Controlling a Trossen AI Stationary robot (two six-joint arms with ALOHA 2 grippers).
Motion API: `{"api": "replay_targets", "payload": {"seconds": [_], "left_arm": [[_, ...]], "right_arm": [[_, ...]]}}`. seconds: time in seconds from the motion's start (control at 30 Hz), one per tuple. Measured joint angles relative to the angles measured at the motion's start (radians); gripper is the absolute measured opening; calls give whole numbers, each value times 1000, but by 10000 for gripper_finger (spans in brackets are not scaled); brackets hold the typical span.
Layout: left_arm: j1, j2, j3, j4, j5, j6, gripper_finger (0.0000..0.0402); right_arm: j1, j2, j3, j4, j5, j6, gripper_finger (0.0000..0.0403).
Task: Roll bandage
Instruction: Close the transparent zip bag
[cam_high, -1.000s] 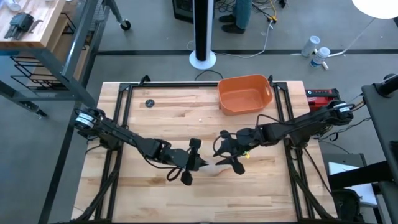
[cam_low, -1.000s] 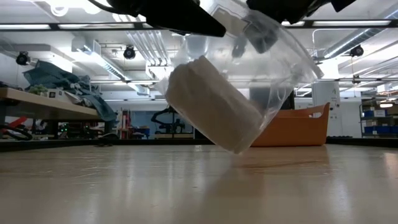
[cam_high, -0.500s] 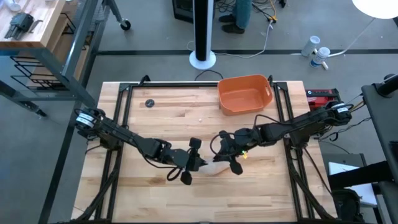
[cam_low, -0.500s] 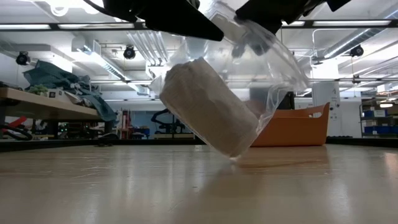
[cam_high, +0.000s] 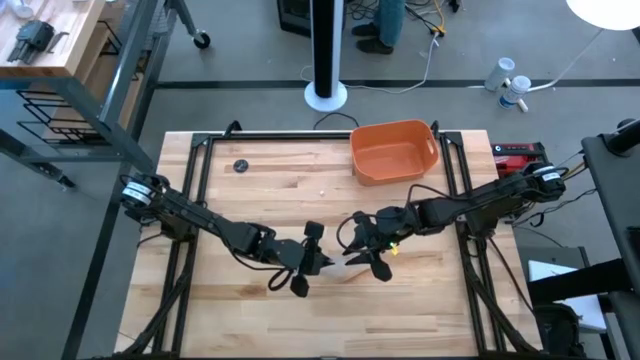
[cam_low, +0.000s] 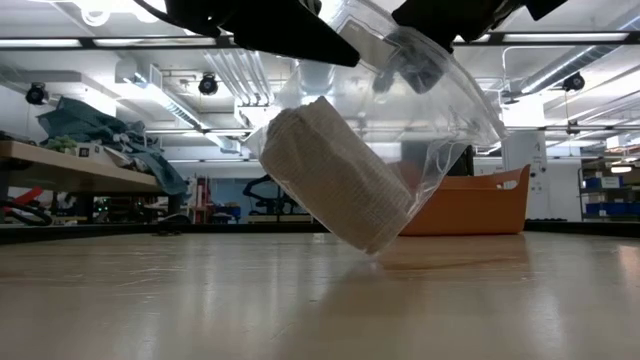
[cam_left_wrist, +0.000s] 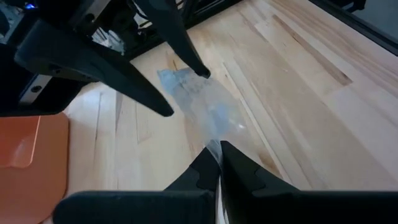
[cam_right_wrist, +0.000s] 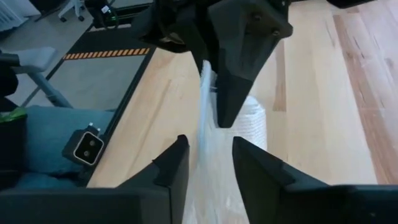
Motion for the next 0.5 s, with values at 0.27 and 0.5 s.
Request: {"api": "replay_targets", "payload": {"seconds": [0.27,0.5], "left_arm": [[0,-6,0,12,0,19,0],[0,-9,0,15,0,18,0]], "right_arm": [[-5,0,-1,-45,7,3,23],[-4,0,-1,-37,6,9,63]]}}
